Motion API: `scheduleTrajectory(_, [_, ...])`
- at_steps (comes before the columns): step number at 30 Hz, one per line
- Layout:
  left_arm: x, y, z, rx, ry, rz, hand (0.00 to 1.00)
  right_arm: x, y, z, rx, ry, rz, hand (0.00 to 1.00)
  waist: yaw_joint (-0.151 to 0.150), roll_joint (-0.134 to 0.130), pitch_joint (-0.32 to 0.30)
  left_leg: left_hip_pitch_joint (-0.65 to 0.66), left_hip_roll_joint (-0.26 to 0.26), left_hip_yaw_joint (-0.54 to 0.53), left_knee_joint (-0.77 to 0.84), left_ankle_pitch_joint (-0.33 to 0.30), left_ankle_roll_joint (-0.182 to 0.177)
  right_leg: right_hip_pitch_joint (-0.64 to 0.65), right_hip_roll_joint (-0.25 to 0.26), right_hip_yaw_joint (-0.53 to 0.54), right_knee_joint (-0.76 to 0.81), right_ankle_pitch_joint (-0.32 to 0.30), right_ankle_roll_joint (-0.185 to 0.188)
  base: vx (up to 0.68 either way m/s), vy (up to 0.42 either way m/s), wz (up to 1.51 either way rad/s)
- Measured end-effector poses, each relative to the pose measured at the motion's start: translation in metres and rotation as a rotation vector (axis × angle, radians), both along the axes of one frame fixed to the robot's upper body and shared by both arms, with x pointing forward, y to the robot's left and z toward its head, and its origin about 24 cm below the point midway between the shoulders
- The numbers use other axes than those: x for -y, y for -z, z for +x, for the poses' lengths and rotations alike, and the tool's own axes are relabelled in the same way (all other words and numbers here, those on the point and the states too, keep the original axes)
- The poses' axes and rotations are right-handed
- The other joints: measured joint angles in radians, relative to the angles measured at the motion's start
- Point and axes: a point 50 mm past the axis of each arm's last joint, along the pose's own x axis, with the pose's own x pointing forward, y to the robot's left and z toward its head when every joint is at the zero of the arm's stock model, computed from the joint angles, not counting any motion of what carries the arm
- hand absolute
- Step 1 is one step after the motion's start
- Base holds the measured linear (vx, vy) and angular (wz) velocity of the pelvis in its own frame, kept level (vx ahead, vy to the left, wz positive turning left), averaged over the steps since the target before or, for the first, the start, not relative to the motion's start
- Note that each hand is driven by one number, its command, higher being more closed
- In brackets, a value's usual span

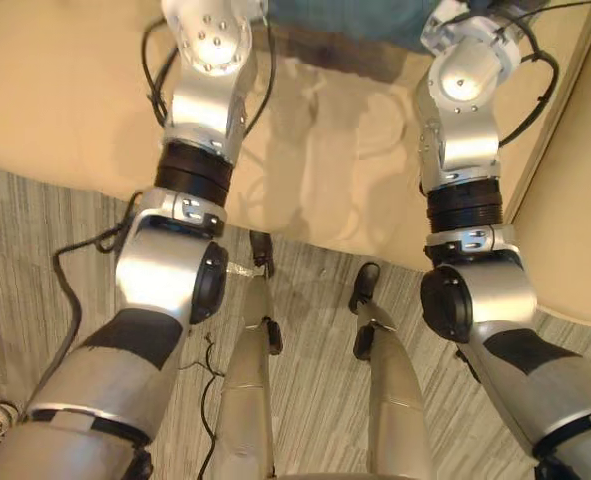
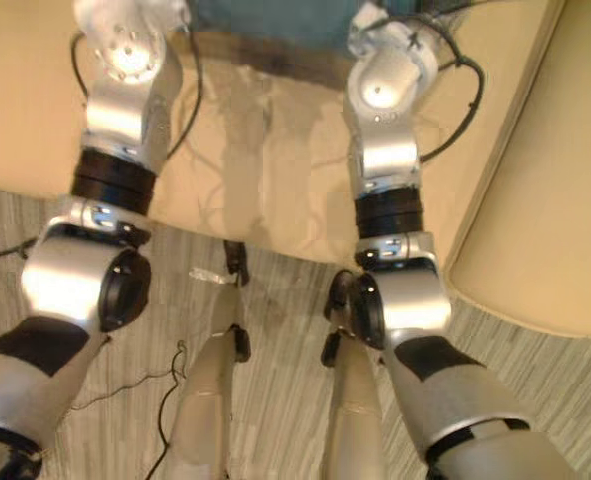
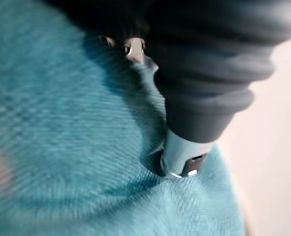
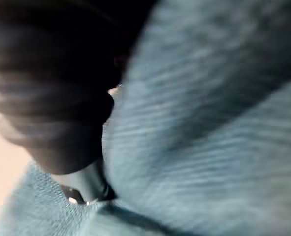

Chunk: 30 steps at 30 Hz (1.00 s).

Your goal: Pick up cushions and gather them together orderly.

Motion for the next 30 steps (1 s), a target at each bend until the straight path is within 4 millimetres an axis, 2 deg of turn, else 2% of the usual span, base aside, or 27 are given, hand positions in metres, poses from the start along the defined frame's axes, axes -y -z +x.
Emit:
scheduleTrajectory(4, [-0.013, 0.043, 0.01, -0.11, 0.021, -0.028, 0.0, 0.004, 0.023, 0.008, -0.076, -0.036, -0.006, 0.0, -0.012, -0.005, 0.003, 0.003, -0.001, -0.008, 0.0, 0.0, 0.0, -0.012, -0.005, -0.003, 0.053, -0.03, -0.008, -0.02, -0.11, 0.17])
scheduleTrajectory(6, [-0.02, 0.05, 0.011, -0.12, 0.02, -0.036, 0.0, 0.008, 0.026, 0.009, -0.087, -0.038, -0.03, 0.0, -0.016, -0.006, 0.004, 0.008, -0.006, -0.009, 0.0, -0.002, -0.001, -0.015, -0.014, -0.005, 0.077, -0.049, -0.01, -0.05, -0.119, 0.14])
scheduleTrajectory(7, [-0.025, 0.054, 0.011, -0.125, 0.021, -0.036, 0.0, 0.011, 0.028, 0.009, -0.094, -0.042, -0.056, 0.0, -0.016, -0.006, 0.004, 0.015, -0.004, -0.006, 0.0, -0.029, -0.012, -0.018, -0.015, -0.006, 0.09, -0.053, -0.011, -0.07, -0.136, 0.05])
scheduleTrajectory(9, [-0.033, 0.061, 0.012, -0.138, 0.013, -0.032, 0.0, 0.015, 0.028, 0.008, -0.092, -0.044, -0.091, 0.0, -0.018, -0.007, 0.004, 0.018, -0.004, 0.008, 0.0, -0.062, 0.011, -0.023, -0.019, -0.003, 0.103, -0.057, -0.011, -0.06, -0.107, -0.03])
scheduleTrajectory(11, [-0.04, 0.068, 0.013, -0.157, 0.014, -0.042, 0.0, 0.024, 0.029, 0.007, -0.093, -0.042, -0.099, 0.0, -0.022, -0.007, 0.004, 0.018, -0.006, 0.012, 0.0, -0.061, 0.012, -0.024, -0.02, 0.0, 0.103, -0.057, -0.011, -0.03, -0.084, -0.01])
scheduleTrajectory(13, [-0.047, 0.074, 0.013, -0.173, 0.015, -0.05, 0.0, 0.036, 0.035, 0.007, -0.112, -0.032, -0.106, 0.0, -0.022, -0.007, 0.004, 0.025, -0.005, 0.014, 0.001, -0.025, 0.048, -0.024, -0.02, 0.001, 0.122, -0.057, -0.011, -0.01, -0.107, 0.04])
scheduleTrajectory(16, [-0.063, 0.08, 0.013, -0.186, 0.008, -0.052, 0.0, 0.045, 0.039, 0.004, -0.108, -0.054, -0.112, 0.0, -0.025, -0.007, 0.004, 0.039, 0.001, 0.016, 0.019, -0.024, 0.05, -0.001, -0.016, 0.0, 0.124, -0.057, -0.011, 0.0, -0.111, 0.04])
scheduleTrajectory(19, [-0.084, 0.102, 0.008, -0.222, -0.009, -0.03, 0.0, 0.06, 0.058, 0.001, -0.146, -0.078, -0.154, 0.0, -0.025, -0.01, 0.006, 0.121, 0.005, 0.028, 0.022, -0.025, 0.05, 0.08, -0.012, 0.002, 0.12, -0.057, -0.011, 0.0, -0.131, -0.01])
scheduleTrajectory(22, [-0.103, 0.118, -0.006, -0.205, -0.027, 0.026, 0.0, 0.074, 0.079, -0.015, -0.152, -0.08, -0.247, 0.0, -0.025, -0.013, 0.006, 0.176, 0.018, 0.033, 0.078, -0.077, 0.066, 0.161, -0.002, 0.003, 0.11, -0.057, -0.011, 0.01, -0.113, -0.06])
scheduleTrajectory(24, [-0.113, 0.143, -0.017, -0.238, -0.03, 0.056, 0.0, 0.083, 0.108, -0.026, -0.205, -0.089, -0.286, 0.0, -0.026, -0.016, 0.005, 0.229, 0.015, 0.037, 0.088, -0.099, 0.064, 0.225, 0.0, 0.005, 0.085, -0.07, -0.008, 0.01, -0.099, -0.03])
scheduleTrajectory(25, [-0.115, 0.168, -0.024, -0.294, -0.021, 0.064, 0.0, 0.088, 0.136, -0.033, -0.277, -0.098, -0.294, 0.0, -0.028, -0.018, 0.004, 0.27, 0.01, 0.038, 0.088, -0.109, 0.067, 0.272, -0.004, 0.009, 0.074, -0.089, -0.011, 0.01, -0.11, 0.03])
scheduleTrajectory(27, [-0.119, 0.205, -0.036, -0.389, -0.012, 0.059, 0.0, 0.09, 0.178, -0.042, -0.392, -0.128, -0.267, 0.0, -0.028, -0.019, 0.004, 0.324, 0.005, 0.039, 0.089, -0.134, 0.067, 0.328, -0.005, 0.01, 0.064, -0.097, -0.008, 0.01, -0.093, 0.04])
scheduleTrajectory(28, [-0.119, 0.244, -0.052, -0.492, 0.008, 0.036, 0.0, 0.088, 0.22, -0.055, -0.507, -0.164, -0.218, 0.0, -0.027, -0.021, 0.002, 0.375, 0.003, 0.039, 0.091, -0.144, 0.061, 0.384, -0.005, 0.011, 0.051, -0.103, -0.008, 0.03, -0.073, 0.04])
scheduleTrajectory(29, [-0.118, 0.261, -0.06, -0.535, 0.015, 0.024, 0.0, 0.085, 0.237, -0.061, -0.553, -0.181, -0.196, 0.0, -0.027, -0.022, 0.002, 0.396, 0.004, 0.039, 0.095, -0.153, 0.059, 0.409, -0.004, 0.01, 0.044, -0.105, -0.008, 0.03, -0.068, 0.04])
scheduleTrajectory(30, [-0.116, 0.287, -0.075, -0.609, 0.029, 0.003, 0.0, 0.081, 0.263, -0.073, -0.625, -0.208, -0.165, 0.0, -0.025, -0.024, -0.001, 0.423, 0.005, 0.04, 0.112, -0.17, 0.058, 0.448, -0.003, 0.007, 0.031, -0.108, -0.006, 0.06, -0.05, -0.03])
